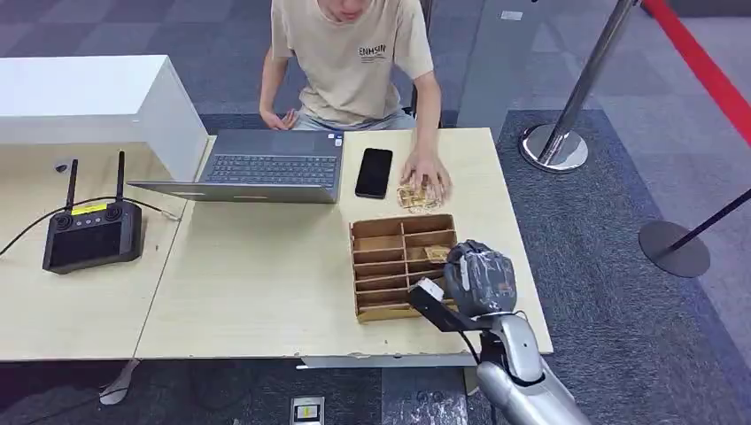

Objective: Pass the card to the sensor for recognition and then transmit it.

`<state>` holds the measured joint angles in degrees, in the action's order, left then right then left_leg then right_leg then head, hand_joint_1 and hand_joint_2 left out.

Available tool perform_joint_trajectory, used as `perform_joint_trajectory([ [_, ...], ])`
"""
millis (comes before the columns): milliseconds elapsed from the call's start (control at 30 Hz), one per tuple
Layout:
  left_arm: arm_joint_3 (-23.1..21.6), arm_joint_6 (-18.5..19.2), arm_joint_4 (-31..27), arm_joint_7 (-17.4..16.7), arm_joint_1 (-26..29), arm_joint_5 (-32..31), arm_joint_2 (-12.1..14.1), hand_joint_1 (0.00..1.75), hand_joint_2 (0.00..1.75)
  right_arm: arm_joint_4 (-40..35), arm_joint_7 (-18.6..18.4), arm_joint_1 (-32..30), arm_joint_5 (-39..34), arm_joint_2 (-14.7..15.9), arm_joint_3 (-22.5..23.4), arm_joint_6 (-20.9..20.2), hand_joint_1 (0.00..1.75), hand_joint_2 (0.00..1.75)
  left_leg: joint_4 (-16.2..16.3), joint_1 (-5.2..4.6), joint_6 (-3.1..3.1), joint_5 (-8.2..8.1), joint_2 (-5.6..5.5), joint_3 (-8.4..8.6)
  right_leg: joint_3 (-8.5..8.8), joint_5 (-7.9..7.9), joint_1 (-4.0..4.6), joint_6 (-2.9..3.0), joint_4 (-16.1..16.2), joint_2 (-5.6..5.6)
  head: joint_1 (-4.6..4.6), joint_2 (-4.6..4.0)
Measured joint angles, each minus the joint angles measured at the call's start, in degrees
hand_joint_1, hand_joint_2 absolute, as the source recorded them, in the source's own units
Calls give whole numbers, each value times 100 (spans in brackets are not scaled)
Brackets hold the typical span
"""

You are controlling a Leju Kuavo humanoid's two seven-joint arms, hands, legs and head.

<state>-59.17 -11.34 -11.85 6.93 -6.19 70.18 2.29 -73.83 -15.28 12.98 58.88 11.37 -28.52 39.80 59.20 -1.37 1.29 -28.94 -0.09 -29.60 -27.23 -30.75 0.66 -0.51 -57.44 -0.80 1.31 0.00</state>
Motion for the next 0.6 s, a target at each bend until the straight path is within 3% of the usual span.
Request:
perform_joint_trajectory([
  [133,0,-15,0,0,0,0,0,0,175,0,0,4,-9,2,-2,9,154,175,0,0,0,0,0,1,1,0,0,0,0,0,0,0],
  [167,0,-17,0,0,0,0,0,0,175,0,0,5,-22,2,-4,11,175,175,0,0,0,0,0,2,2,0,0,0,0,0,0,0],
  [600,0,-35,0,0,1,0,-2,0,175,2,0,4,-72,17,-28,22,175,175,0,0,-1,1,0,4,4,0,0,0,0,0,0,0],
])
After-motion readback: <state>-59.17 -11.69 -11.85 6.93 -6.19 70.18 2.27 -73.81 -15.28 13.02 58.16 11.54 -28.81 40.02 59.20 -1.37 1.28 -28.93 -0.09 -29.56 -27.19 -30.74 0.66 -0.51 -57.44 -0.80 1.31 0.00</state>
